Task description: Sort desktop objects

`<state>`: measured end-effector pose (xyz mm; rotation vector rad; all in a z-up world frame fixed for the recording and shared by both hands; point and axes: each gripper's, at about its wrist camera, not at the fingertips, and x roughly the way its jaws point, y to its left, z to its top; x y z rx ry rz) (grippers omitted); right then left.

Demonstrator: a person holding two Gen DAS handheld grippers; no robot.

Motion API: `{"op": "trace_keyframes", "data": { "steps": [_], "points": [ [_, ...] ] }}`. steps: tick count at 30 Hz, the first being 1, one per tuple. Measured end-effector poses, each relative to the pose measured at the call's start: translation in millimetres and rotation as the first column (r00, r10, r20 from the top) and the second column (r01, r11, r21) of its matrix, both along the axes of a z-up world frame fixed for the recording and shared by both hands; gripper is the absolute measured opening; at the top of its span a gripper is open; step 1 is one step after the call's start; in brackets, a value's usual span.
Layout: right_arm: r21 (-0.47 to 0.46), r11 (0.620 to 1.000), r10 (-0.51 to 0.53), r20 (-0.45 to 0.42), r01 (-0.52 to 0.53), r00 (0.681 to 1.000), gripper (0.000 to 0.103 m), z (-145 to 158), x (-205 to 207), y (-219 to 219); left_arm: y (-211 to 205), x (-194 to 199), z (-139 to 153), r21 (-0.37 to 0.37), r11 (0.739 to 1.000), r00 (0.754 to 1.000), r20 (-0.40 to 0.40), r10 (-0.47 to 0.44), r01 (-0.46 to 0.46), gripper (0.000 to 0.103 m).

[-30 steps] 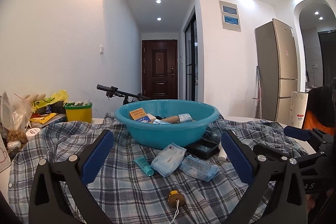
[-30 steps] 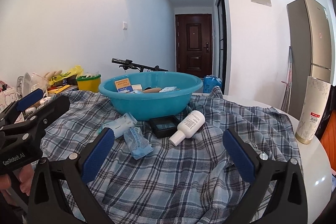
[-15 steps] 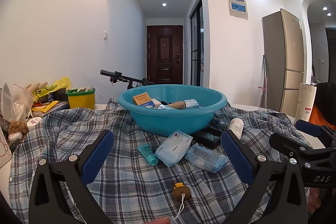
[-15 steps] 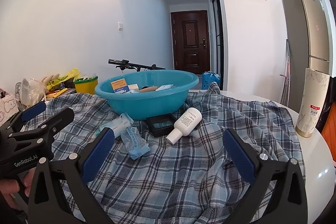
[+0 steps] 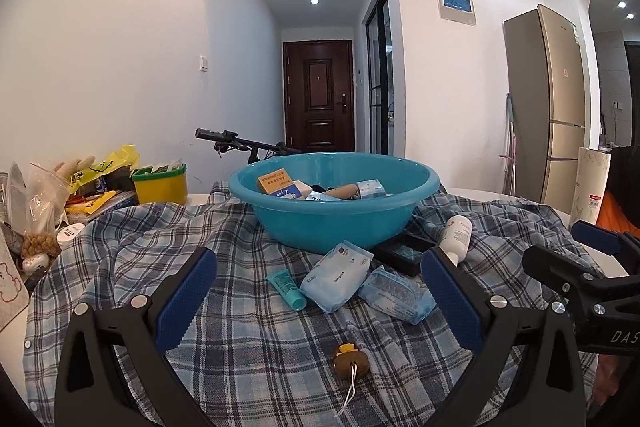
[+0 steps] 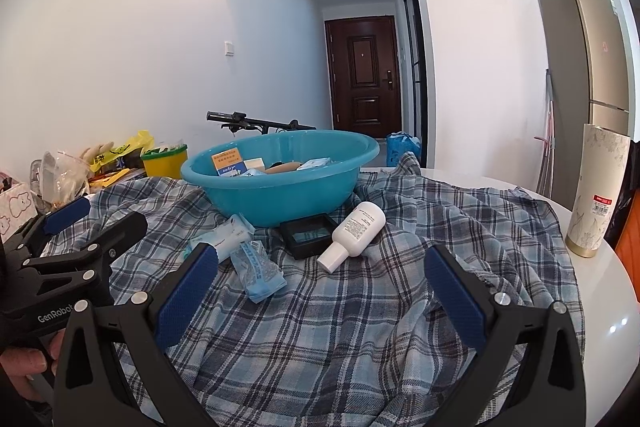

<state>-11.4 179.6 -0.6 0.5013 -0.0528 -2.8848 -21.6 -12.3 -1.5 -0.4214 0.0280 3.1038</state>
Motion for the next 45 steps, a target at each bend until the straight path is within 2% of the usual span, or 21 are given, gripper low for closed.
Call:
{"op": "trace_keyframes", "data": {
  "steps": [45],
  "points": [
    [-0.037,0.999,0.007,0.032,-0.006,0.999,0.103,-2.7,-3.2,2.5,3.1,-2.0,-5.0,-0.006,1.0,1.0,0.009,0.0,0.0,0.103]
  ]
}}
